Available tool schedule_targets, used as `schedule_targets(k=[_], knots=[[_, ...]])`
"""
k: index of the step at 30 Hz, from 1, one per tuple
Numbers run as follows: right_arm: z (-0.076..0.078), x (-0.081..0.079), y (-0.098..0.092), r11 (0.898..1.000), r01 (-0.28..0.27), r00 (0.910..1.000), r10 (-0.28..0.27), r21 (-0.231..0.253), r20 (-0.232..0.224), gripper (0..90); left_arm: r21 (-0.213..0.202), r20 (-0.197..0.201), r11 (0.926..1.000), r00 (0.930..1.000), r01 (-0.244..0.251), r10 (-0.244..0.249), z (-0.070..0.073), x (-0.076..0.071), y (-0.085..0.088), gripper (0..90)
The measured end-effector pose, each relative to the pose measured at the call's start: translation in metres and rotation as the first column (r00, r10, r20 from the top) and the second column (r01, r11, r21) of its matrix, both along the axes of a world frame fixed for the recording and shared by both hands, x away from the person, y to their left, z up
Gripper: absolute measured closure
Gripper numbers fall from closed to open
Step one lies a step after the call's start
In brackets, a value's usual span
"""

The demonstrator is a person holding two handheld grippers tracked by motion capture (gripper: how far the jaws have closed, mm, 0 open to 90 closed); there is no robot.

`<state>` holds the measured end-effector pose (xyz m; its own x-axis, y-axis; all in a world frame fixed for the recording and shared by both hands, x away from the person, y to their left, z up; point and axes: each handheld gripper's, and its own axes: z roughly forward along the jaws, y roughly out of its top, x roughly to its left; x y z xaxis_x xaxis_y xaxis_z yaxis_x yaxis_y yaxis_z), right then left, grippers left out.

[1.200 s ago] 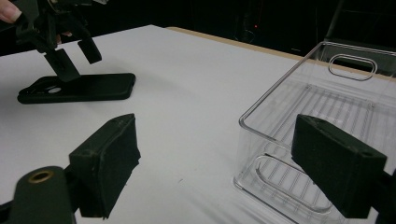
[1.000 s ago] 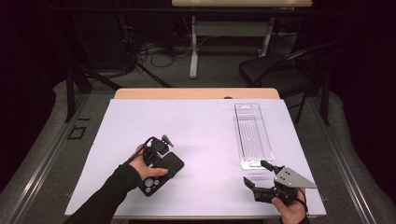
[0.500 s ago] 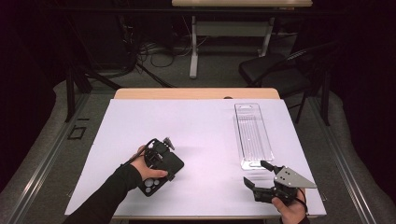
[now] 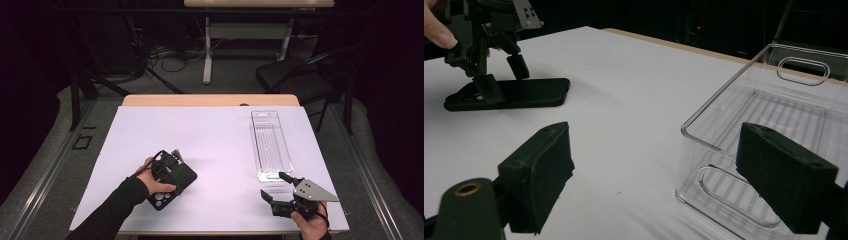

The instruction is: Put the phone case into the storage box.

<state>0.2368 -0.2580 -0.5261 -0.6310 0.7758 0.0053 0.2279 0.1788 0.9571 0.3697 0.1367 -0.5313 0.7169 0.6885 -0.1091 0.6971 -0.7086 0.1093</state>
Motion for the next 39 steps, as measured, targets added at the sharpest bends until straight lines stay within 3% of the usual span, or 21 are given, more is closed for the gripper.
schedule_targets(k=[24, 30, 39], knots=[[-0.0001, 0.0000, -0.0003, 1.000, 0.000, 1.0000, 0.000, -0.001, -0.004, 14.4, 0.047, 0.012, 0.9988, 0.9999, 0.012, -0.012, -0.0070, -0.0018, -0.0044, 0.8], [-0.0002, 0.0002, -0.0004, 1.000, -0.001, 1.0000, 0.001, -0.001, -0.002, 14.4, 0.084, 0.024, 0.9963, 0.9995, 0.019, -0.022, -0.0081, -0.0041, -0.0086, 0.9], [-0.0003, 0.0002, -0.0005, 1.000, -0.001, 1.0000, 0.001, 0.000, -0.002, 14.4, 0.084, 0.027, 0.9963, 0.9994, 0.018, -0.020, -0.0078, -0.0044, -0.0085, 1.3]])
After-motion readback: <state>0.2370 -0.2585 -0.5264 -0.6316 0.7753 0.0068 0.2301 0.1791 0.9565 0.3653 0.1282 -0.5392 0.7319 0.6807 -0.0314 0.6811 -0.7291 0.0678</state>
